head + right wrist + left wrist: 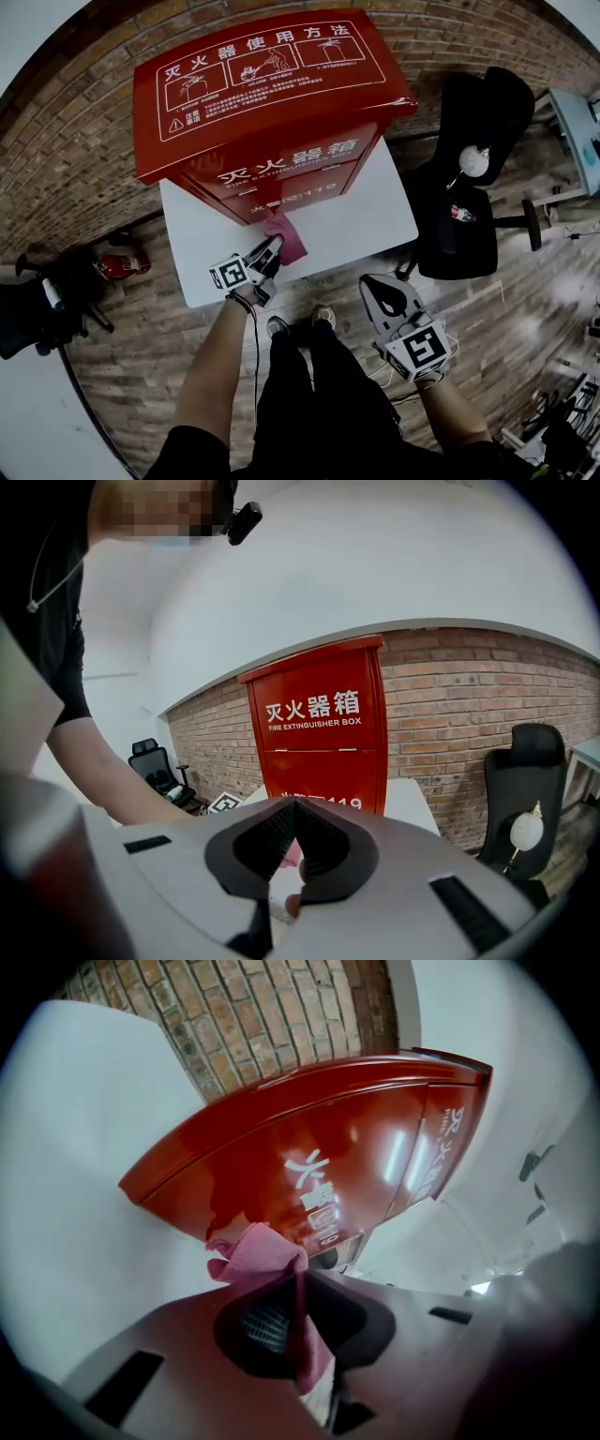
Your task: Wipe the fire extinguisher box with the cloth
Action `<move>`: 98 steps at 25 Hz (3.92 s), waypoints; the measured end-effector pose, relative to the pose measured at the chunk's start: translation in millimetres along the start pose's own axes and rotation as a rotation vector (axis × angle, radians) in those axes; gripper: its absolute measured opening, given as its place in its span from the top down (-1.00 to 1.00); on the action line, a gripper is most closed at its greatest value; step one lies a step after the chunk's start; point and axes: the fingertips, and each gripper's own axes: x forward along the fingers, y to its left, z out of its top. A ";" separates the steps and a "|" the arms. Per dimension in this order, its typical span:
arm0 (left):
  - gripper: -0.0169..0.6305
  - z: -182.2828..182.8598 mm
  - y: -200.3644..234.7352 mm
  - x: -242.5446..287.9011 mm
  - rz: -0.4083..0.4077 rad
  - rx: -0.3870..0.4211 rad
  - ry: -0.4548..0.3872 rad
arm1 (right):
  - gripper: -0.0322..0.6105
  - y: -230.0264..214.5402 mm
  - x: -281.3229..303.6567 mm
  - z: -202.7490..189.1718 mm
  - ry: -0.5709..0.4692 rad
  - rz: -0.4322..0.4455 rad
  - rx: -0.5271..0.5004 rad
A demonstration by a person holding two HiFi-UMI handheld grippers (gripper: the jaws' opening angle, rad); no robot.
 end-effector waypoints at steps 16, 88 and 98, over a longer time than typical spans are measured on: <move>0.76 -39.3 73.3 -20.8 0.350 -0.030 0.133 | 0.84 -7.0 9.0 -22.9 0.047 -0.016 -0.009; 0.86 -68.3 -433.8 -301.5 0.155 1.177 -0.430 | 0.84 244.5 -111.0 99.1 -0.344 0.208 -0.217; 0.86 -108.5 -437.1 -349.4 0.134 1.198 -0.424 | 0.84 298.5 -150.2 85.4 -0.361 0.146 -0.212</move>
